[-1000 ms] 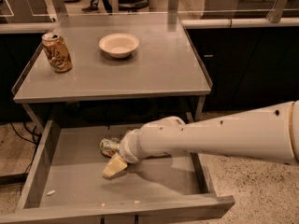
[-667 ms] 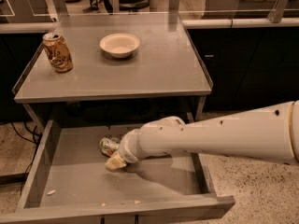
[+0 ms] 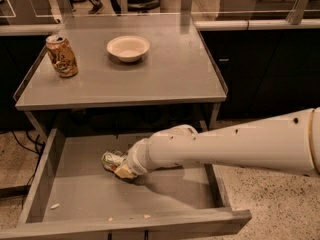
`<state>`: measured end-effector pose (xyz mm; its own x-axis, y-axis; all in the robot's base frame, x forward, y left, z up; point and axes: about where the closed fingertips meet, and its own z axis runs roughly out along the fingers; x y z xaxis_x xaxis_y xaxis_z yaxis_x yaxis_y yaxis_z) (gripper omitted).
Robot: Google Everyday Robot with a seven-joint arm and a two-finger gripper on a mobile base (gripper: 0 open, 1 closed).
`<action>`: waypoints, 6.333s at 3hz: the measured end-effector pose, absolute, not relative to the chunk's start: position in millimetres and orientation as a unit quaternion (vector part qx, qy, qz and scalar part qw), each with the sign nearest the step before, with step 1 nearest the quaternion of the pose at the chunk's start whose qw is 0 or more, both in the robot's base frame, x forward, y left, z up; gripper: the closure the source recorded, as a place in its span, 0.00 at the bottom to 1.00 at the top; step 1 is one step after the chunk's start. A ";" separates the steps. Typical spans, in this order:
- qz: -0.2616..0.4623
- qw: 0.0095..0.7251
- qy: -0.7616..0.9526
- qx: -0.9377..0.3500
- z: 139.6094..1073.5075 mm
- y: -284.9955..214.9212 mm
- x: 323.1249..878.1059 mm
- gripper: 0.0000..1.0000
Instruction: Pick 7up can from top drawer and place on counter
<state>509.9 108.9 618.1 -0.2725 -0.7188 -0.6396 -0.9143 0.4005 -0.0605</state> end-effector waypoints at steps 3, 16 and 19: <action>0.193 0.297 0.777 -0.521 629.1 98.6 488.2 1.00; 0.079 0.375 0.745 -0.547 856.9 -20.4 695.2 1.00; 0.079 0.375 0.745 -0.547 856.9 -20.3 695.2 0.34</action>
Offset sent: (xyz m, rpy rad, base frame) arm -0.0430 -0.0168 0.0004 0.0646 0.0785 0.0321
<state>695.2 -20.3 856.9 -0.1213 -0.7554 -0.6439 -0.8734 0.3895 -0.2924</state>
